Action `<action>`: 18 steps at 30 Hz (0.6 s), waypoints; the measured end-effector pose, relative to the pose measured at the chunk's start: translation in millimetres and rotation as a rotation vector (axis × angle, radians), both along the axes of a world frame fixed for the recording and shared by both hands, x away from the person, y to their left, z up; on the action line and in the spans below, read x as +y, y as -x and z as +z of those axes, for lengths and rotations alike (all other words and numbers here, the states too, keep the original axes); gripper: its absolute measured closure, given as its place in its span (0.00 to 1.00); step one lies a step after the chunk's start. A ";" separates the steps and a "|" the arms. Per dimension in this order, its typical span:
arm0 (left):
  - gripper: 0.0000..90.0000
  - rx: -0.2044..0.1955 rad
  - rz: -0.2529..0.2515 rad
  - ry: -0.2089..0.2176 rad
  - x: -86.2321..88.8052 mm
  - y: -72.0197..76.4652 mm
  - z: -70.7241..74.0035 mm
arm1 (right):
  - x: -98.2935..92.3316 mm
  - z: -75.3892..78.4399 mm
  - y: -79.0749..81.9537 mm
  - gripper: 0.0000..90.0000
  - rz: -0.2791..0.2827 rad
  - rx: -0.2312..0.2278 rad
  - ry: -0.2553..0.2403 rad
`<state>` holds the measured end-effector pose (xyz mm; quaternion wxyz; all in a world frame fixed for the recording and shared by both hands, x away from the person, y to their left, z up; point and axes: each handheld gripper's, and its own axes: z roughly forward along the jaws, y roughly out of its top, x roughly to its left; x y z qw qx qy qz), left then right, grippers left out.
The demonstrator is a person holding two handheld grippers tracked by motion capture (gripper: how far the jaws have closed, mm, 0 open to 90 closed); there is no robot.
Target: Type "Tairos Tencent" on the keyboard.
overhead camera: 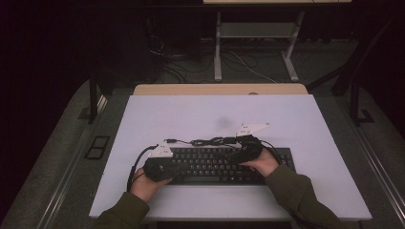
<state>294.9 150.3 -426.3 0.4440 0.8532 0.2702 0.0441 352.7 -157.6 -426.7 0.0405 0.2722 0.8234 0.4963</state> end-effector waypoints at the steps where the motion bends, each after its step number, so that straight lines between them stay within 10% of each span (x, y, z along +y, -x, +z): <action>1: 0.99 0.006 -0.002 0.007 -1.7 0.8 -0.2 | 0.0 0.0 0.1 0.27 0.000 0.000 0.001; 18: 0.99 0.030 -0.102 -0.029 -17.8 4.2 -7.5 | -1.6 -0.4 -0.3 0.27 -0.008 -0.001 0.005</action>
